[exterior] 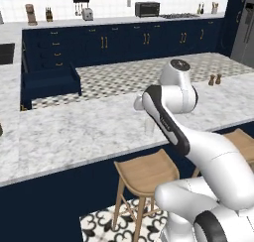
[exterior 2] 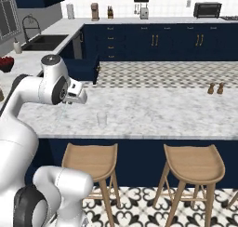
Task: Take a straw from the drawer in front and place it inside the glass cup on the dining counter.
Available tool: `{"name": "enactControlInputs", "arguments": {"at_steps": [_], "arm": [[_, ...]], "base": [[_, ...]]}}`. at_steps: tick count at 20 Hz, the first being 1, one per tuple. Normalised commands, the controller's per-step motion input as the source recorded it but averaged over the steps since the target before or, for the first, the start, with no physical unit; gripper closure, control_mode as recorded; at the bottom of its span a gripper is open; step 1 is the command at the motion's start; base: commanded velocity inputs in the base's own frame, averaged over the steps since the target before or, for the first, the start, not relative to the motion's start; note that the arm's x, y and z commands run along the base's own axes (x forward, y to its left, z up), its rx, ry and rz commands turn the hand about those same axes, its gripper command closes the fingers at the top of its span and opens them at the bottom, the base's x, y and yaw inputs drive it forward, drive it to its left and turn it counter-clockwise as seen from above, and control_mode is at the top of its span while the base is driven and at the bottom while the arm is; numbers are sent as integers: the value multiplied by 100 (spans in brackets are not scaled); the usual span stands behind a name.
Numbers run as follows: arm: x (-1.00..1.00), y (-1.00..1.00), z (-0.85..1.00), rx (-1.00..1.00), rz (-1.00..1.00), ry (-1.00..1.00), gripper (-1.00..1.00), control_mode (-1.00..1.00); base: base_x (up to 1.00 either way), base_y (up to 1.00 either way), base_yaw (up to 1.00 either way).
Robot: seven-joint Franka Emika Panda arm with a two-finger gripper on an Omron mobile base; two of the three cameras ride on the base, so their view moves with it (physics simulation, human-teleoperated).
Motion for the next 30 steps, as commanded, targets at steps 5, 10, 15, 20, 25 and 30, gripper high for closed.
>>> {"name": "enactControlInputs", "arguments": {"at_steps": [5,10,15,20,25,30], "arm": [[58,-9,0,0,-14,3,100,-100],[43,-57,0,2,3,-2,100,-100],[33,-55,0,7,18,-5,100,-100],[42,-40,-1,4,32,-8,100,-100],[33,-3,-5,2,33,-4,100,-100],[-1,0,-12,12,32,-7,100,-100]], "base": [[0,0,0],[0,0,0],[0,0,0],[0,0,0],[0,0,0],[0,0,0]]}}
